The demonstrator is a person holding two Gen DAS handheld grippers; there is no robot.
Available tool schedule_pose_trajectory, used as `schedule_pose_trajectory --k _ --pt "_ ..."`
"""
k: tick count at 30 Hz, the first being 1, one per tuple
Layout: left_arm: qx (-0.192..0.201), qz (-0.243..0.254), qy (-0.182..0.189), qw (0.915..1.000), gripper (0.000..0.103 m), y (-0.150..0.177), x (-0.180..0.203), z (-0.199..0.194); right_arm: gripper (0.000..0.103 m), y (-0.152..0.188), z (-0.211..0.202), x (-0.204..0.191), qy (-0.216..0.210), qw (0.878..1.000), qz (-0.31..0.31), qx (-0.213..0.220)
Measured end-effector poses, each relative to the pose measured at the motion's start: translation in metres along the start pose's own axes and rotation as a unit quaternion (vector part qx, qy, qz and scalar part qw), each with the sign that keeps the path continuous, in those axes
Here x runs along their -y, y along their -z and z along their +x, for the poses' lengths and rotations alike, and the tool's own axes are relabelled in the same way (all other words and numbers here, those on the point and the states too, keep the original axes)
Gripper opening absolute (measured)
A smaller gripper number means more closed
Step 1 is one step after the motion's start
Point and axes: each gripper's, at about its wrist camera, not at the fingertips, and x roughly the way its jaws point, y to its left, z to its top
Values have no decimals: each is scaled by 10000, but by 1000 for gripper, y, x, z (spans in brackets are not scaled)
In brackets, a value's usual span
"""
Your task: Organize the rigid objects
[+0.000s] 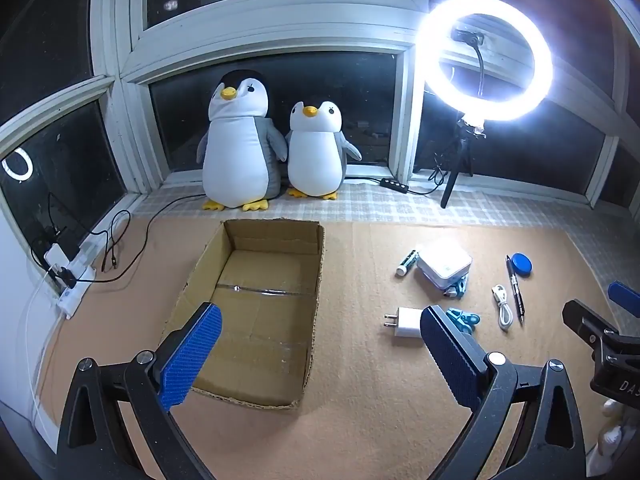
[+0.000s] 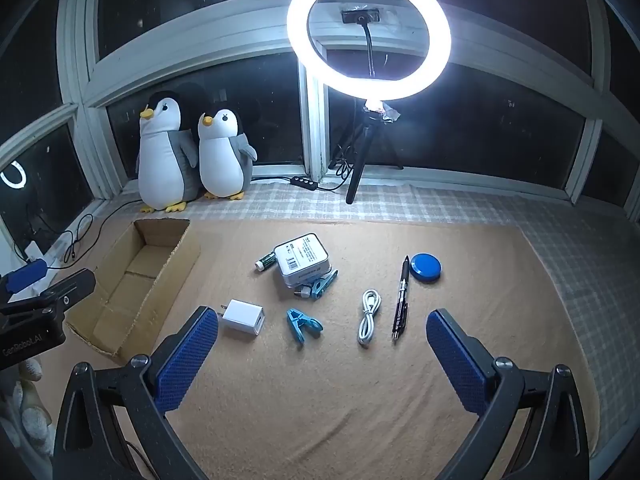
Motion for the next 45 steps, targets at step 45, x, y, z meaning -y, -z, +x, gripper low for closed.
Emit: schedule_pose_trajectory --k 45 --pt "-20 -8 16 10000 101 0 2 -1 103 -1 1 -5 -52 10000 35 -71"
